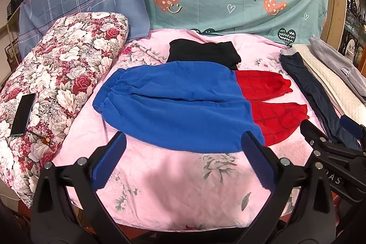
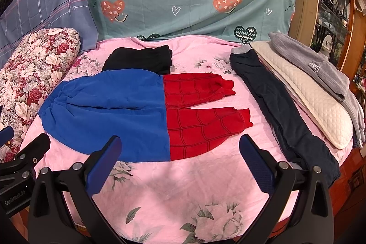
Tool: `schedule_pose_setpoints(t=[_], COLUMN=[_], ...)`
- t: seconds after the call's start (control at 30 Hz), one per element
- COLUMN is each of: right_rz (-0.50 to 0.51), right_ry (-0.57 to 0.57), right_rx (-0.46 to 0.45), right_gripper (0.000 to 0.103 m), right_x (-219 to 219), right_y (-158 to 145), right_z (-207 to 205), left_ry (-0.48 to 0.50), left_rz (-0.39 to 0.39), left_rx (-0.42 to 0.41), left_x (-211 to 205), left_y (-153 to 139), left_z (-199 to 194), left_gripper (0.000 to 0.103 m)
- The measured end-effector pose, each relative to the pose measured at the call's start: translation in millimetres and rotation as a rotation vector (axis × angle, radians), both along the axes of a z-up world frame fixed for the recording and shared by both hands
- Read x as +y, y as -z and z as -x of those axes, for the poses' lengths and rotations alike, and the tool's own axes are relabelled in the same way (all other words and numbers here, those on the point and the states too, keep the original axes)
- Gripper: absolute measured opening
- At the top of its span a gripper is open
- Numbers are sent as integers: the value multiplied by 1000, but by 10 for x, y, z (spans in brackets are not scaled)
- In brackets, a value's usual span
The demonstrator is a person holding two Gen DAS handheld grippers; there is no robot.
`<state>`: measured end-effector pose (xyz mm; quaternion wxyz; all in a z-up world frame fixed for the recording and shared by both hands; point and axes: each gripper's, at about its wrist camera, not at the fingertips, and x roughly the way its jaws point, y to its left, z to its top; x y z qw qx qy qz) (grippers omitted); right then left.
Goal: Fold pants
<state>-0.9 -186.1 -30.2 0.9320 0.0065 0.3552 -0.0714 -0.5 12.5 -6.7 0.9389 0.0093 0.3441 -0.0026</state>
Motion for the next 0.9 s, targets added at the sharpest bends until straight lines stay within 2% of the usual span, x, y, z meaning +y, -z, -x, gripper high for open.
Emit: schedule_pose_setpoints(t=[0.9], right_rz=[-4], right_ry=[0], right_rx=[-5], right_gripper=[102], right_x=[-15], right_y=[-33], right_z=[15], left_ry=[-1], left_rz=[3], left_rx=[2], left_x=[67], left_y=[17], left_z=[6], left_gripper=[101])
